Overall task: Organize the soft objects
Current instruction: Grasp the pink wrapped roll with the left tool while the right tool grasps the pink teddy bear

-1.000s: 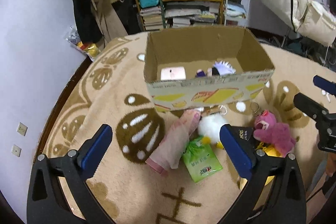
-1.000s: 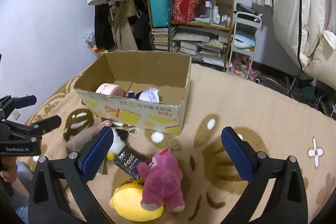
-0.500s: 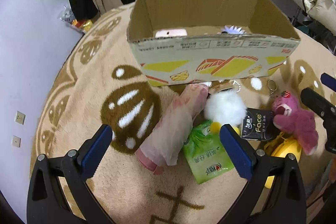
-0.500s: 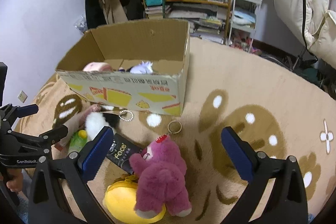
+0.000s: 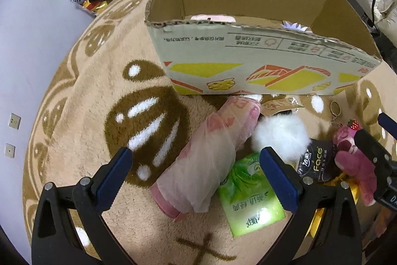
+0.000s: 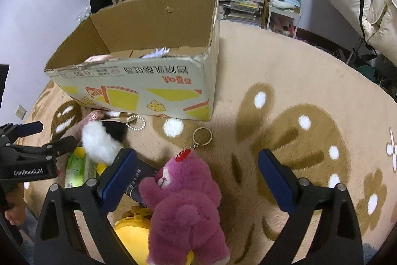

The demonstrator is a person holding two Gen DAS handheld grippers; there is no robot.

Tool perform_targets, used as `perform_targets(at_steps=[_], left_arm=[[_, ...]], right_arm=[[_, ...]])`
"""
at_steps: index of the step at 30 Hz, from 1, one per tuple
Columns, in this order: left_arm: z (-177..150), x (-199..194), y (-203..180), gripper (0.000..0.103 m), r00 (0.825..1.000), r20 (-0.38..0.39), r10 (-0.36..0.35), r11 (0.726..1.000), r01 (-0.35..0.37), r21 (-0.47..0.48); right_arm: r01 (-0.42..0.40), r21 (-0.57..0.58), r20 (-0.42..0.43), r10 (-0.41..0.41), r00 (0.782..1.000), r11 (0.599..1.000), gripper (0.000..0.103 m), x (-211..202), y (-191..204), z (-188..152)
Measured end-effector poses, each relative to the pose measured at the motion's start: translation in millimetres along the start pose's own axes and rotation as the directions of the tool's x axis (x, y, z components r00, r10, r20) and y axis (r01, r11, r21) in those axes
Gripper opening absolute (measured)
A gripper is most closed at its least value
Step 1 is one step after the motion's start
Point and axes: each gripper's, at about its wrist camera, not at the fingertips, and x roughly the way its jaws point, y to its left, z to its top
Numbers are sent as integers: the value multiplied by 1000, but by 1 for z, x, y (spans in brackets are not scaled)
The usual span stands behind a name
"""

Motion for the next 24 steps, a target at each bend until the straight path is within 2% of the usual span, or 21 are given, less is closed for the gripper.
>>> perform_targets(at_steps=[11, 13, 14, 17, 24], left_arm=[[5, 21, 5, 101, 999, -32, 5, 1000, -6, -26], [6, 24, 8, 98, 999, -45, 2, 999, -4, -45], [5, 25, 10, 95, 999, -46, 2, 999, -5, -50], [5, 30, 12, 89, 998, -62, 4, 999, -7, -45], [3, 43, 11, 87, 996, -89, 8, 999, -11, -33]], right_arm=[[13, -7, -39, -14, 999, 1000, 101, 11, 4, -1], [11, -1, -59, -11, 998, 1000, 88, 15, 3, -2], [8, 2, -71, -7, 997, 1000, 86, 16, 2, -3], [-10, 29, -100, 13, 995, 1000, 85, 20, -3, -5], [-36, 55, -127, 43, 991, 998, 82, 25, -5, -8]])
